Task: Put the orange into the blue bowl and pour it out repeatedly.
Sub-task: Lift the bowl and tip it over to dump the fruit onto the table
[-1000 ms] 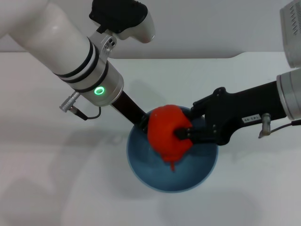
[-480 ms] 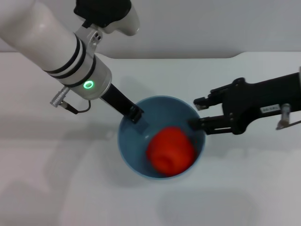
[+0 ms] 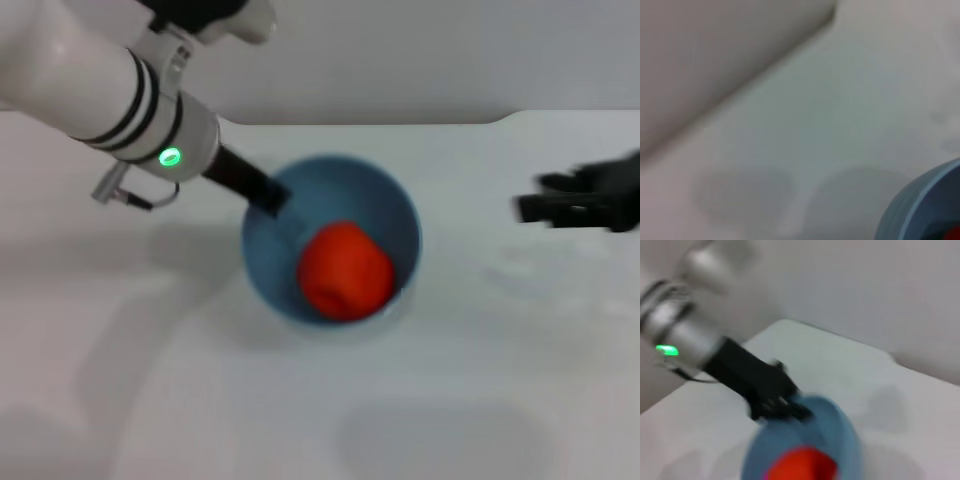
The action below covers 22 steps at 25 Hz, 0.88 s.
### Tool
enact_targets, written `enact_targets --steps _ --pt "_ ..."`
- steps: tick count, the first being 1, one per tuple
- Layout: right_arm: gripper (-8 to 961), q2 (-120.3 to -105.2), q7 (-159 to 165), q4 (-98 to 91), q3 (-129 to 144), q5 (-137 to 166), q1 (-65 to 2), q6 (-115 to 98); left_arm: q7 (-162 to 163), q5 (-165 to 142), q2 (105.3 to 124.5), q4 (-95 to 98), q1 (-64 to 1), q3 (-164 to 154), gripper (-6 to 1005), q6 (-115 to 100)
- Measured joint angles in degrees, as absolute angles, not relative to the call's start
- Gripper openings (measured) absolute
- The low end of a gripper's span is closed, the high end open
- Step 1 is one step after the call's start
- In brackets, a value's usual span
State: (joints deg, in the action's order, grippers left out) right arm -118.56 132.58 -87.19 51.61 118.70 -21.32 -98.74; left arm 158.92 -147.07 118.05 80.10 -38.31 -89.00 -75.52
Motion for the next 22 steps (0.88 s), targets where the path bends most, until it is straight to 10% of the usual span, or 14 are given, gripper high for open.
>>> enact_targets --steps 22 --pt "483 -118.47 134.95 -80.59 40.28 129.30 -19.31 -104.22 127.75 -165.57 118.52 88.66 -3.43 -124.07 -2 8.20"
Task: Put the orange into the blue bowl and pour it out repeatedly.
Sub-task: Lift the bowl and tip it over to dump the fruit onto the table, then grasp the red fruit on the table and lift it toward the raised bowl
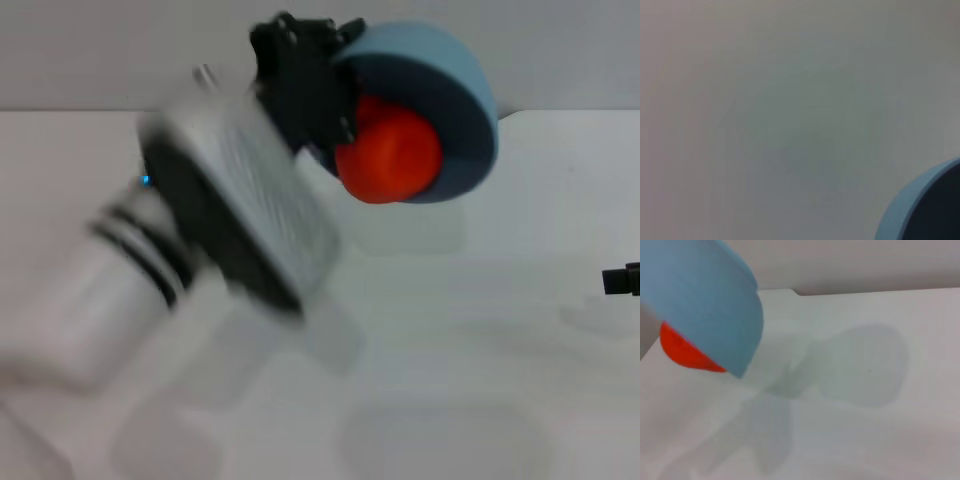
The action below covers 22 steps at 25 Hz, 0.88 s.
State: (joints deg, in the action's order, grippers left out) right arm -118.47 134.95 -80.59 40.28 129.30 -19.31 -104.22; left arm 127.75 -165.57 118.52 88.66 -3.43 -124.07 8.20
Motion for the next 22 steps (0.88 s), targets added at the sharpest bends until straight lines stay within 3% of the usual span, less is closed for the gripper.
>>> enact_targets --steps 4,11,17,22 --pt "482 -118.55 134.97 -79.87 40.35 129.29 -19.28 -104.19 107.03 -163.91 119.00 72.79 -4.63 -132.44 -1 36.17" --pt "481 -118.71 135.05 -79.32 40.38 129.14 -19.51 -104.21 91.53 -153.82 118.94 62.71 -11.01 -139.03 -2 48.57" --pt "482 -118.74 135.08 -76.80 40.60 128.66 -20.79 -104.15 96.08 -138.17 118.62 68.77 -12.16 -136.13 -2 40.42" --pt "483 -118.73 134.80 -73.69 41.03 128.32 -22.79 -104.04 97.81 -118.95 118.31 83.09 -11.71 -117.86 -1 4.92"
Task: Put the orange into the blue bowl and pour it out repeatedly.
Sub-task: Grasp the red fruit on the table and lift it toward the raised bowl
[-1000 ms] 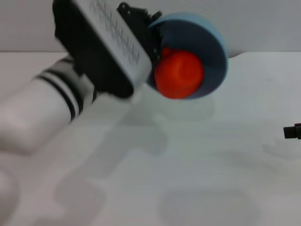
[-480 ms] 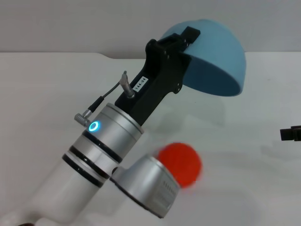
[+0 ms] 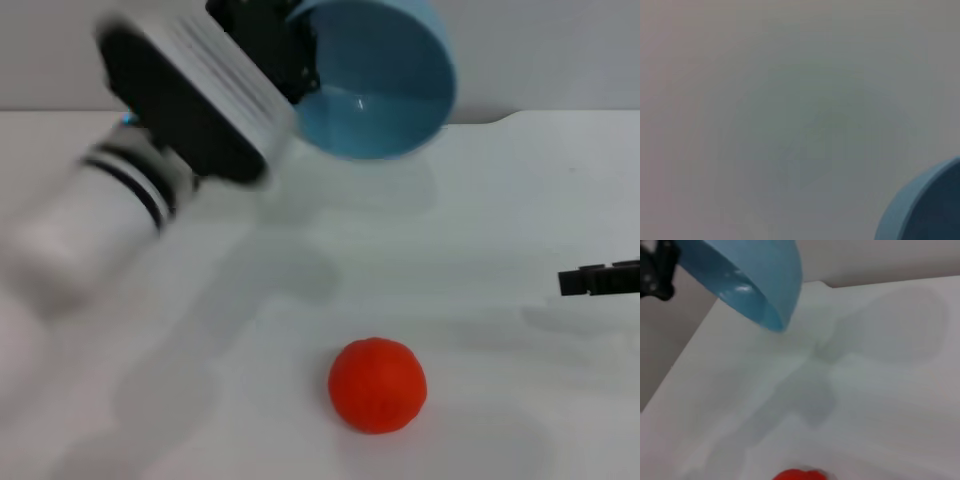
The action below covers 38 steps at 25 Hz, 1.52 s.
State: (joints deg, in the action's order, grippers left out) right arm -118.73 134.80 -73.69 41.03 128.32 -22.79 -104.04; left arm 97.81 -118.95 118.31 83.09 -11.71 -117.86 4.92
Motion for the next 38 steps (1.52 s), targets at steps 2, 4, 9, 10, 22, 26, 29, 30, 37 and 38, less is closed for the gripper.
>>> enact_targets --steps 2,4,9,10,22,26,29,30,37,38 --pt "483 -118.74 134.59 -72.48 41.13 128.31 -23.58 -103.77 101.45 -114.64 118.28 85.57 -12.30 -109.77 -1 -10.05" --pt "483 -118.74 134.26 -71.62 41.15 128.29 -24.16 -103.31 107.54 -112.71 118.11 86.37 -13.96 -101.52 -1 -23.06" --pt "483 -118.88 128.48 -68.53 41.34 123.59 -24.97 -100.29 119.83 -112.59 117.93 81.74 -20.78 -82.98 -2 -51.05" --pt "484 -118.88 125.71 -67.65 41.56 121.57 -25.01 -99.99 122.58 -112.72 117.81 80.22 -22.39 -78.84 -2 -55.85" --pt "504 -118.56 111.12 -62.70 60.37 117.43 -29.17 -95.38 143.04 -128.20 115.99 78.50 -24.41 -54.44 -2 -87.56" --pt "585 -118.82 112.58 -60.88 69.77 121.48 -34.21 -90.02 145.90 -133.78 117.61 82.11 -22.35 -55.29 -2 -92.36" --pt "626 -118.80 113.02 -59.21 72.27 121.77 -35.96 -88.84 147.58 -134.59 117.54 81.98 -22.11 -55.92 -2 -93.96" --pt "626 -118.80 113.17 -58.48 73.06 121.81 -36.70 -88.64 148.09 -135.18 117.53 81.91 -22.07 -56.08 -2 -94.69" --pt "627 -118.87 115.35 -54.81 79.12 124.00 -39.06 -86.40 151.31 -140.81 117.69 82.45 -22.10 -60.23 -1 -97.66" --pt "626 -118.87 115.35 -54.81 79.12 124.00 -39.06 -86.40 151.31 -140.81 117.69 82.45 -22.10 -60.23 -1 -97.66"
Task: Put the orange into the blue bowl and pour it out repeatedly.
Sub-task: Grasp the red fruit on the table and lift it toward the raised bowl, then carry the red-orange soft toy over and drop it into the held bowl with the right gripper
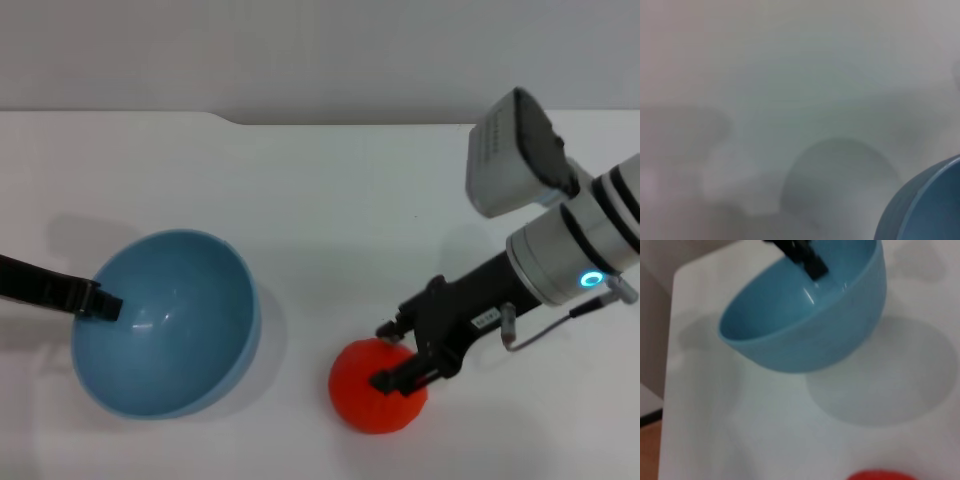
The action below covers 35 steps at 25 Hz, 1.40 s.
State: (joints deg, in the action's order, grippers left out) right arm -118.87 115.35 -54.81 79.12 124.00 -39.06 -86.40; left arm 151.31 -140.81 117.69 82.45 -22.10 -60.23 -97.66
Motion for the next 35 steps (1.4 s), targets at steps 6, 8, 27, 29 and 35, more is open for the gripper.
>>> enact_targets --steps 6,8,27,29,35 --pt "625 -118.85 118.79 -52.53 81.35 127.15 -39.11 -85.50 152.05 -141.45 117.79 83.08 -23.55 -61.86 -1 -97.58" --pt "624 -118.84 119.10 -51.90 81.77 127.20 -39.11 -85.28 152.16 -141.48 117.77 83.23 -24.14 -61.87 -1 -97.48" --pt "149 -118.69 118.98 -71.49 71.48 129.45 -27.30 -85.52 152.98 -143.79 117.83 78.05 -31.33 -66.66 -2 -94.96" --pt "124 -118.69 118.92 -76.90 69.47 128.51 -25.61 -86.98 153.43 -144.09 117.84 74.94 -33.55 -68.93 -2 -94.04" --pt "81 -118.77 119.39 -87.06 65.71 121.01 -24.64 -92.55 156.44 -144.18 118.33 70.39 -39.84 -78.30 -1 -90.20"
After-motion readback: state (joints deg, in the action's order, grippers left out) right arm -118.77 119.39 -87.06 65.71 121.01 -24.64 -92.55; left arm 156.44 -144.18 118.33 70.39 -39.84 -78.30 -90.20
